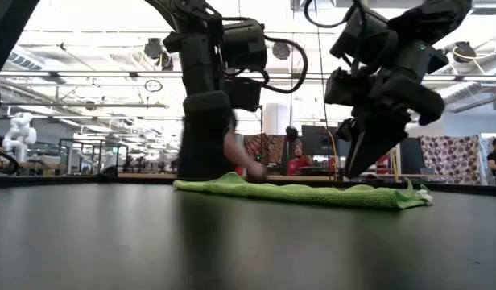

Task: Roll towel
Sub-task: Roll the green towel

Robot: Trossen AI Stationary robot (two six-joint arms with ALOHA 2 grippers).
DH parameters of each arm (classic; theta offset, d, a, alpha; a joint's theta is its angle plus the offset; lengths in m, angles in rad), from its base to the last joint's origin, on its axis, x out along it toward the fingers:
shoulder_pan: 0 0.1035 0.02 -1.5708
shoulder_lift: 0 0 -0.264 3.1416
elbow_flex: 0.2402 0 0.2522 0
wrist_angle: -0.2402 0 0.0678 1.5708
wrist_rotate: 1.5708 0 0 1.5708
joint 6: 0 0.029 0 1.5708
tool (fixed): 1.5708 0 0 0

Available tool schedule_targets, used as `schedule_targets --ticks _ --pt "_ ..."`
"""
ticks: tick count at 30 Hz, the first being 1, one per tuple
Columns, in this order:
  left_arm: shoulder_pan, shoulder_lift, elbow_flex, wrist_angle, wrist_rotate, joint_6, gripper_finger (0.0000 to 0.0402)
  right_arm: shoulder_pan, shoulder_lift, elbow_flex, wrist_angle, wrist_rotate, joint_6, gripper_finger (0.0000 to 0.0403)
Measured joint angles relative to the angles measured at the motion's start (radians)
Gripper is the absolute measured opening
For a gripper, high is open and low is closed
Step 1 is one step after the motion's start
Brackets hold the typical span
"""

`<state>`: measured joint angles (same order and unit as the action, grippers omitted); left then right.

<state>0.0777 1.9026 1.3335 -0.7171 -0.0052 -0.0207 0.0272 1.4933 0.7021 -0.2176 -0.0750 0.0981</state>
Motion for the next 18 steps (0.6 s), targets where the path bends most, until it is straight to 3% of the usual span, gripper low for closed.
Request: schedule_targets --ticks 3,7,18 --pt "-0.006 0.012 0.003 0.095 -0.004 0.0 0.0237 -0.024 0.017 0.0 0.007 -0.001 -0.035 0.0095" --pt "0.015 0.047 0.001 0.103 -0.006 0.001 0.0237 -0.035 0.072 -0.006 0.025 -0.018 -0.033 0.0095" --pt "0.084 0.123 0.005 0.099 0.018 0.088 0.0238 0.091 0.184 -0.006 0.32 -0.056 0.204 0.0095"
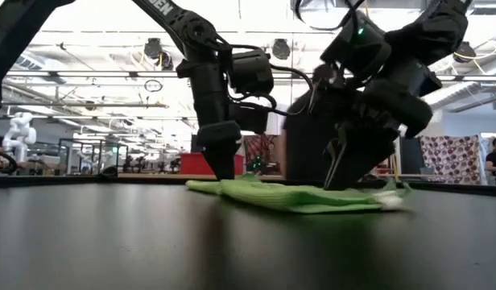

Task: Roll towel
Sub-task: Roll the green towel

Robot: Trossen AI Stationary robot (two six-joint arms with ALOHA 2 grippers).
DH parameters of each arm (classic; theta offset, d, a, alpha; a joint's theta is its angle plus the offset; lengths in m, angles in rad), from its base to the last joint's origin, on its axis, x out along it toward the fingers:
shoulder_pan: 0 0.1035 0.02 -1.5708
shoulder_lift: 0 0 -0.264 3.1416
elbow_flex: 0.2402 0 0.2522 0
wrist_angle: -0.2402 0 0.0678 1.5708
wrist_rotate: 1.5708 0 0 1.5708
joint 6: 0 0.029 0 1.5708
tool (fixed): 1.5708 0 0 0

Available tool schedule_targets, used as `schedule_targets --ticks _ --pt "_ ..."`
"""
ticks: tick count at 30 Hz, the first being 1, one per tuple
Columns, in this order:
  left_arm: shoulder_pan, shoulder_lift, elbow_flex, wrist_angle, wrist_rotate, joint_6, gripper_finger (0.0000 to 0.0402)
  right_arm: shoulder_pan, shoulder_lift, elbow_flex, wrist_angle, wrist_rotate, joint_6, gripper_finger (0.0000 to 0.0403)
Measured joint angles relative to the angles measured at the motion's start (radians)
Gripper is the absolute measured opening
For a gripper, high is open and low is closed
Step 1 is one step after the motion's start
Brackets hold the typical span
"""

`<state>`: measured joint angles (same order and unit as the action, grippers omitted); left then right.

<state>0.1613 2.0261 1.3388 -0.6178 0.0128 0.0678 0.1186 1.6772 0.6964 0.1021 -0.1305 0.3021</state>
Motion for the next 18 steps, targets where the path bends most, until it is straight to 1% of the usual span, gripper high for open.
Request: schedule_targets --ticks 3,7,11,14,16,18 --pt "0.02 -0.002 0.0 0.02 -0.003 0.057 0.0238 0.037 0.032 0.018 0.046 0.005 0.047 0.0095" --pt "0.045 -0.002 0.006 0.022 -0.012 0.159 0.0238 0.074 0.085 0.053 0.061 0.005 0.092 0.0095" --pt "0.057 -0.001 0.015 0.014 -0.02 0.249 0.0238 0.1 0.12 0.104 0.055 -0.002 0.098 0.0095" --pt "0.057 0.003 0.048 -0.062 -0.036 0.282 0.0238 0.104 0.117 0.141 0.013 -0.003 0.082 0.0095" --pt "0.058 0.006 0.082 -0.139 -0.048 0.286 0.0238 0.104 0.087 0.167 -0.038 -0.002 0.049 0.0095" --pt "0.055 0.006 0.112 -0.175 -0.055 0.285 0.0237 0.099 0.057 0.2 -0.092 0.003 0.002 0.0095"
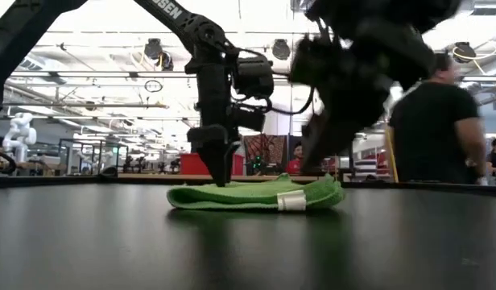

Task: Roll towel
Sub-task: Roll the green towel

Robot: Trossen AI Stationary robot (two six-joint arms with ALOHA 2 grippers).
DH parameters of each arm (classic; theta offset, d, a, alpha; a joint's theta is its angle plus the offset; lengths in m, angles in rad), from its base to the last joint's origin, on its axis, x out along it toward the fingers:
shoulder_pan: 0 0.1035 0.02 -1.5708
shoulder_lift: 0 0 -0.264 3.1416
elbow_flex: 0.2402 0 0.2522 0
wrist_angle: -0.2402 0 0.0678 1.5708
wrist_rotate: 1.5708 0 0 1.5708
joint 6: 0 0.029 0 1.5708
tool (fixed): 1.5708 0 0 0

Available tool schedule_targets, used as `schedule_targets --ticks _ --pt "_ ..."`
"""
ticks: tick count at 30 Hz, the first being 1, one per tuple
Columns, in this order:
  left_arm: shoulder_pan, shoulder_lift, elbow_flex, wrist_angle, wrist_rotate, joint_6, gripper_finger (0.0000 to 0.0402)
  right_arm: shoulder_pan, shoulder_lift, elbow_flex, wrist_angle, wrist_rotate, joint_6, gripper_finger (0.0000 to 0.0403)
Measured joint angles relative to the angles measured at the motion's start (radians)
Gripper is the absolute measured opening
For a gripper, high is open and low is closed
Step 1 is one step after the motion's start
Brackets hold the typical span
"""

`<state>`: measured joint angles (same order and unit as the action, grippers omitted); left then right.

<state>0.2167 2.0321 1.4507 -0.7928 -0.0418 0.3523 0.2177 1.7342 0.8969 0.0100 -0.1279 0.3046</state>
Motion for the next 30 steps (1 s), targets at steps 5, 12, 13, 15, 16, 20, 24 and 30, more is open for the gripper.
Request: schedule_targets --ticks 5,12,13,15,16,20,24,30 --pt "-0.017 -0.035 0.053 -0.043 -0.004 -0.007 0.0238 -0.016 -0.08 0.034 -0.125 0.099 -0.117 0.0095" --pt "-0.067 -0.068 0.061 -0.028 0.096 -0.079 0.0238 -0.048 -0.093 0.006 -0.212 0.103 -0.16 0.0095" --pt "-0.079 -0.066 0.06 -0.034 0.105 -0.084 0.0238 -0.044 -0.093 -0.005 -0.193 0.094 -0.16 0.0095" --pt "-0.103 -0.063 0.052 -0.015 0.117 -0.084 0.0238 -0.029 -0.093 -0.023 -0.169 0.075 -0.154 0.0095" --pt "-0.115 -0.062 0.045 0.01 0.117 -0.084 0.0238 -0.019 -0.093 -0.032 -0.156 0.072 -0.152 0.0095" --pt "-0.155 -0.058 0.003 0.039 0.124 -0.093 0.0238 0.023 -0.093 -0.044 -0.114 0.072 -0.155 0.0095" --pt "-0.198 -0.069 -0.003 0.046 0.123 -0.12 0.0238 0.069 -0.109 -0.045 -0.094 0.051 -0.155 0.0099" --pt "-0.31 -0.111 -0.002 0.108 0.114 -0.138 0.0238 0.162 -0.178 -0.045 -0.087 0.085 -0.141 0.0142"
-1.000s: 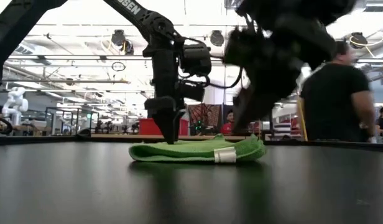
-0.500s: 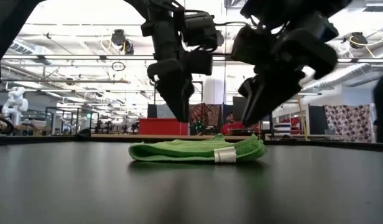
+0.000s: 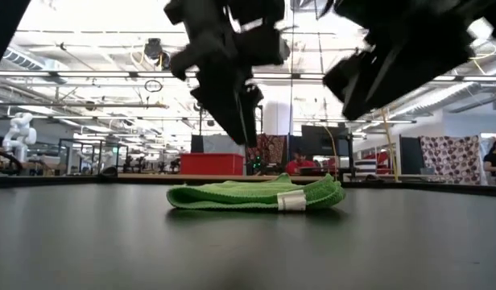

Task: Roll towel
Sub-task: Roll the green towel

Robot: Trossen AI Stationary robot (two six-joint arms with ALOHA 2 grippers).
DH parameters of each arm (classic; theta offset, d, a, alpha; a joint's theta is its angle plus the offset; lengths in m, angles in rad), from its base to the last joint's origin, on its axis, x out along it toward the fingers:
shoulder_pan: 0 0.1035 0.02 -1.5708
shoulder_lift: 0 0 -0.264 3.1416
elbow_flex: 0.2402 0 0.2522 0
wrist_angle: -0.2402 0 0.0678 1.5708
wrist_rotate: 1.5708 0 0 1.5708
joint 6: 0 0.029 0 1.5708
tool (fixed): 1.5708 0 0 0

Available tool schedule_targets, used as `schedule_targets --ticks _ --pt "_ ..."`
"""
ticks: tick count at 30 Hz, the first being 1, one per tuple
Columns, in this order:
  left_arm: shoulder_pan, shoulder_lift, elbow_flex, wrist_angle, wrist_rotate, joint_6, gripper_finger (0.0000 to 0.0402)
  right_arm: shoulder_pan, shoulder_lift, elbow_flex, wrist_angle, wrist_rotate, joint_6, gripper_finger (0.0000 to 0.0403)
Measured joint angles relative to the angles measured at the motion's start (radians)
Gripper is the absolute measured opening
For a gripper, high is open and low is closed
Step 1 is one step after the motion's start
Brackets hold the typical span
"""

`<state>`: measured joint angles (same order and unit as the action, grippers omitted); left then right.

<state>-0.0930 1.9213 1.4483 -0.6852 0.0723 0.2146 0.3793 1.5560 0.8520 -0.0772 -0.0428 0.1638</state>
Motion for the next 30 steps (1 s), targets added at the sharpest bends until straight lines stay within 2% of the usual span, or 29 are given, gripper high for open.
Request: schedule_targets --ticks 6,11,14,17,20,23,30 --pt "-0.163 -0.007 0.0 0.047 -0.083 -0.052 0.0237 0.1 -0.012 0.0 -0.033 0.118 0.007 0.0219" --pt "-0.304 -0.007 0.0 0.083 -0.247 -0.16 0.0237 0.167 -0.012 0.0 -0.089 0.296 -0.027 0.0256" --pt "-0.37 -0.007 0.0 0.111 -0.359 -0.287 0.0237 0.193 -0.012 0.0 -0.091 0.353 -0.011 0.0258" --pt "-0.424 -0.007 0.0 0.101 -0.435 -0.346 0.0237 0.223 -0.012 0.0 -0.083 0.404 0.023 0.0251" --pt "-0.458 -0.008 -0.023 0.108 -0.448 -0.418 0.0237 0.246 -0.001 0.0 -0.038 0.462 0.05 0.0241" --pt "-0.473 -0.007 -0.074 0.103 -0.453 -0.489 0.0237 0.253 0.021 0.0 0.014 0.473 0.055 0.0231" --pt "-0.475 -0.007 -0.2 0.159 -0.47 -0.497 0.0237 0.244 0.117 0.0 0.116 0.484 -0.001 0.0222"
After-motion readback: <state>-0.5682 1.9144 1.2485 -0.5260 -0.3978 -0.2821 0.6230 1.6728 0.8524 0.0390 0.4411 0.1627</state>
